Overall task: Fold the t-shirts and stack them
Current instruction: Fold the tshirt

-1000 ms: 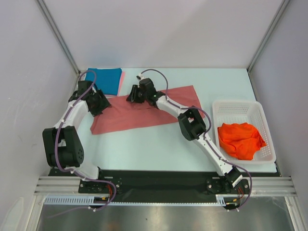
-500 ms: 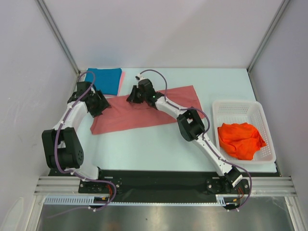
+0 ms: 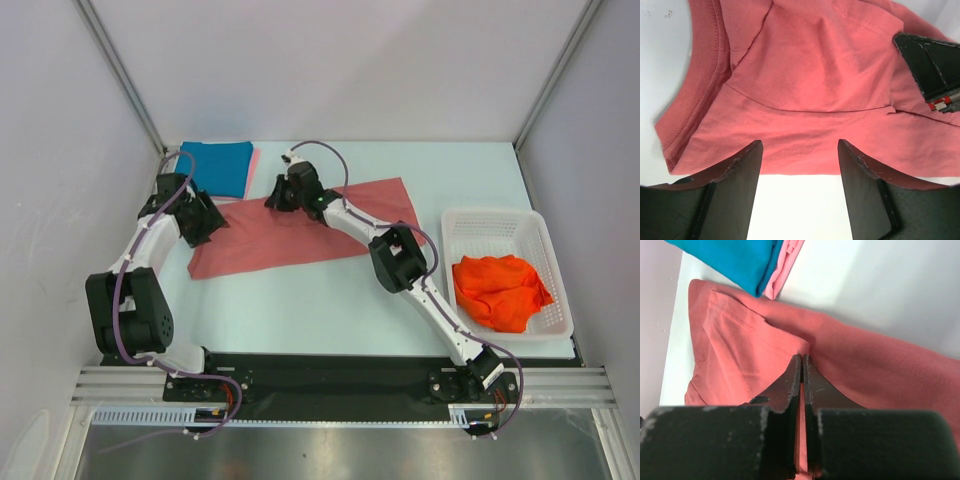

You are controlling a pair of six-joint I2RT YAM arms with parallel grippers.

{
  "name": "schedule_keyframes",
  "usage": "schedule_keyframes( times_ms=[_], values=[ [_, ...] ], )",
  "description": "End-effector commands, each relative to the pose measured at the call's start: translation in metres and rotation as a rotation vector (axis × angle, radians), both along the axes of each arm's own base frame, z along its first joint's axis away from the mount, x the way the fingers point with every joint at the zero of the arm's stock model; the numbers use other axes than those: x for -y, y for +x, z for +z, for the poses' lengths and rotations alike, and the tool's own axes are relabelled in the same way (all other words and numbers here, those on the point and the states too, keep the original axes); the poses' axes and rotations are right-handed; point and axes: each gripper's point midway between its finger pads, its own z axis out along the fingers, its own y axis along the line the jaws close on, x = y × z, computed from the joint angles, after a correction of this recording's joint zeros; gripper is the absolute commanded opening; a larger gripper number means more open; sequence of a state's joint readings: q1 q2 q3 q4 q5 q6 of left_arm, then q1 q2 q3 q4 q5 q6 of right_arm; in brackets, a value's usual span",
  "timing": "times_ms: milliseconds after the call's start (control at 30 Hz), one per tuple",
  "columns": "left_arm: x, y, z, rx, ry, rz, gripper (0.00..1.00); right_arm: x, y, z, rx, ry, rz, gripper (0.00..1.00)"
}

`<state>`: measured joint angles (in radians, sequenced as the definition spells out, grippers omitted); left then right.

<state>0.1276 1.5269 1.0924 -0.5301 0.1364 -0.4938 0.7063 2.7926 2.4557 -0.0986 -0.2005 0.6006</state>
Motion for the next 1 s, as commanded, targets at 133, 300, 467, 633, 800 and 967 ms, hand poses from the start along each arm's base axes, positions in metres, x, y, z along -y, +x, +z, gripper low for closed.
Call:
schedule_keyframes(
  times_ms=[133, 300, 467, 633, 800, 967],
  values=[
    [-0.010, 0.006, 0.012, 0.057, 0.009, 0.035, 0.68, 0.004, 0.012, 0.081, 0.147, 0.056, -0.014, 0.00],
    [-0.009, 0.007, 0.006, 0.040, -0.003, 0.036, 0.68, 0.012, 0.018, 0.076, 0.145, 0.050, -0.032, 0.00],
    [-0.008, 0.008, 0.003, 0.029, -0.013, 0.039, 0.67, 0.022, 0.023, 0.061, 0.115, 0.027, -0.052, 0.00],
    [-0.009, 0.007, -0.003, 0.010, -0.007, 0.043, 0.67, 0.026, 0.024, 0.052, 0.101, 0.015, -0.066, 0.01],
    [-0.012, 0.007, -0.006, -0.003, 0.001, 0.050, 0.67, 0.025, 0.023, 0.043, 0.082, 0.012, -0.064, 0.04],
    [-0.013, 0.002, -0.013, -0.036, 0.013, 0.050, 0.67, 0.029, 0.022, 0.055, 0.077, 0.012, -0.056, 0.23]
  ],
)
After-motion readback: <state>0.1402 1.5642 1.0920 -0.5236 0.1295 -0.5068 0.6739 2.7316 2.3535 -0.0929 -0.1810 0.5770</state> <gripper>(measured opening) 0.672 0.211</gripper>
